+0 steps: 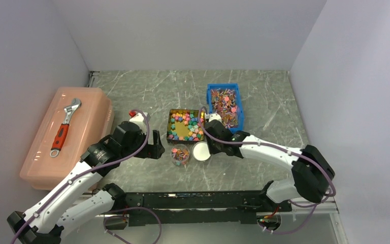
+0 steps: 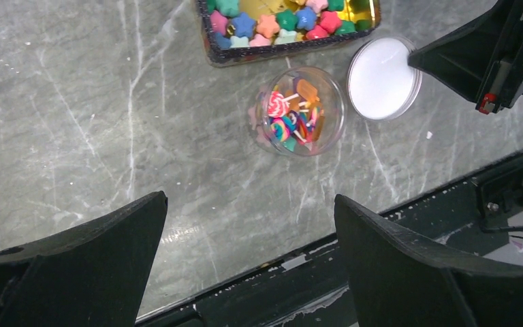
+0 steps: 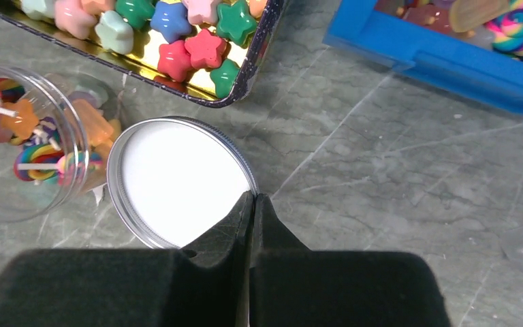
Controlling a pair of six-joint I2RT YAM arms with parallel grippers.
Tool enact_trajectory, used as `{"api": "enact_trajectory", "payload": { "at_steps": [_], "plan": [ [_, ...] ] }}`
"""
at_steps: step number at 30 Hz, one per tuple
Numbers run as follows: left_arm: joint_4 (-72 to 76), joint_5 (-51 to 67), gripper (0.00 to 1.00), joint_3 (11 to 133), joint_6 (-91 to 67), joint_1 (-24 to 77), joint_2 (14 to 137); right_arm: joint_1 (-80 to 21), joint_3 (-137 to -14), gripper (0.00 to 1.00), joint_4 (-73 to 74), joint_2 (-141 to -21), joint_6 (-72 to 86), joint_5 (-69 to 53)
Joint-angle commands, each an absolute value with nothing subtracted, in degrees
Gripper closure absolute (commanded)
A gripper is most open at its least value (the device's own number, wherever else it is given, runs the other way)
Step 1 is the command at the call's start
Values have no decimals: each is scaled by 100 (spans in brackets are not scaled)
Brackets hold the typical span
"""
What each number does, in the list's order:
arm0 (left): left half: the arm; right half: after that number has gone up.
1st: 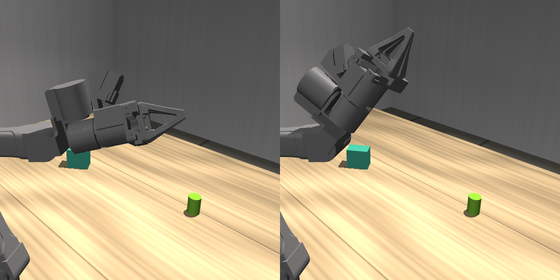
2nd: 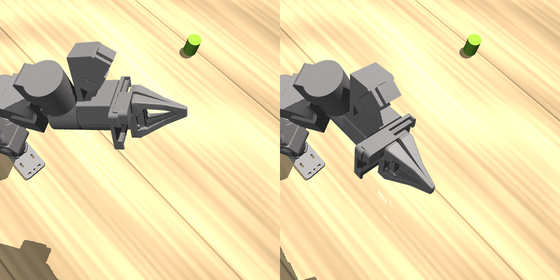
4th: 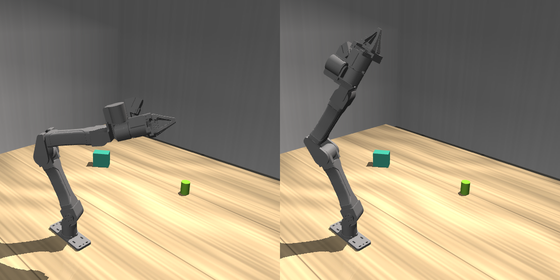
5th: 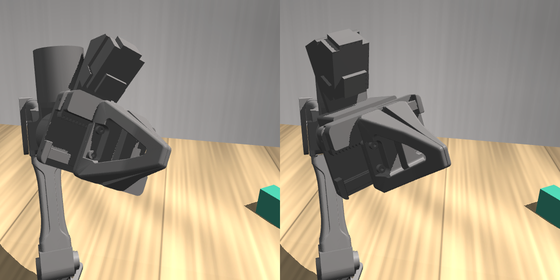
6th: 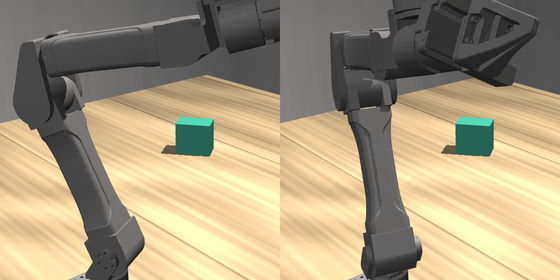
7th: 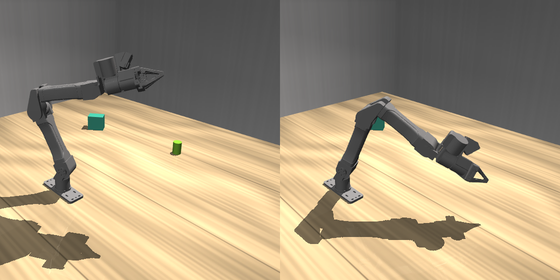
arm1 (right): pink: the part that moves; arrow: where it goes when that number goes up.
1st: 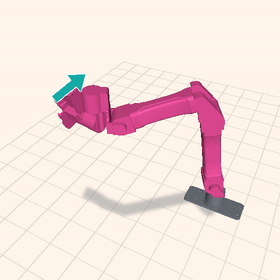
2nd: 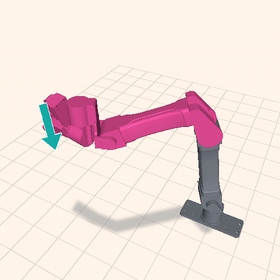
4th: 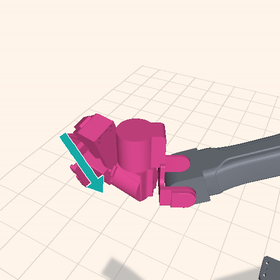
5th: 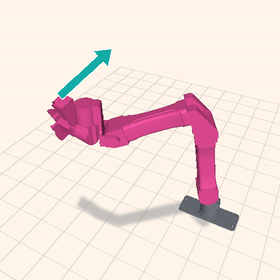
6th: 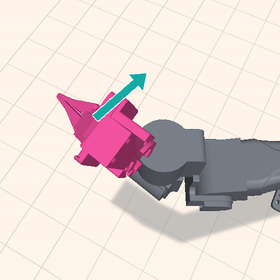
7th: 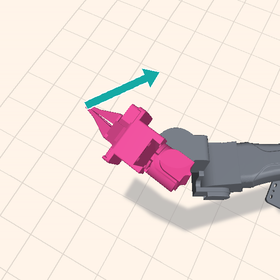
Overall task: Pack the candies
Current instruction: Pick up the bottle lid at the center of the board.
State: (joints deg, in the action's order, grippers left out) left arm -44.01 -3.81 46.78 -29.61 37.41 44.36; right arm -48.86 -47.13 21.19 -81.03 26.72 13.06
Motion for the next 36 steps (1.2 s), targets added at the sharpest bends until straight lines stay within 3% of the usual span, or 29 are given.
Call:
{"api": "enact_trajectory", "payload": {
  "at_steps": [1, 20, 36],
  "plan": [
    [-4196, 104, 1, 4957, -2932, 3717, 4390, -4904, -4626, 100, 2314, -7544, 2560, 1510],
    [-2864, 2292, 1, 4796, -3541, 3717, 4458, -5456, -4764, 100, 1890, -6045, 2153, 878],
    [-2238, 2960, 22, 4523, -3830, 3717, 4662, -6183, -5308, 100, 1437, -5899, 2071, 1260]
  ]
}}
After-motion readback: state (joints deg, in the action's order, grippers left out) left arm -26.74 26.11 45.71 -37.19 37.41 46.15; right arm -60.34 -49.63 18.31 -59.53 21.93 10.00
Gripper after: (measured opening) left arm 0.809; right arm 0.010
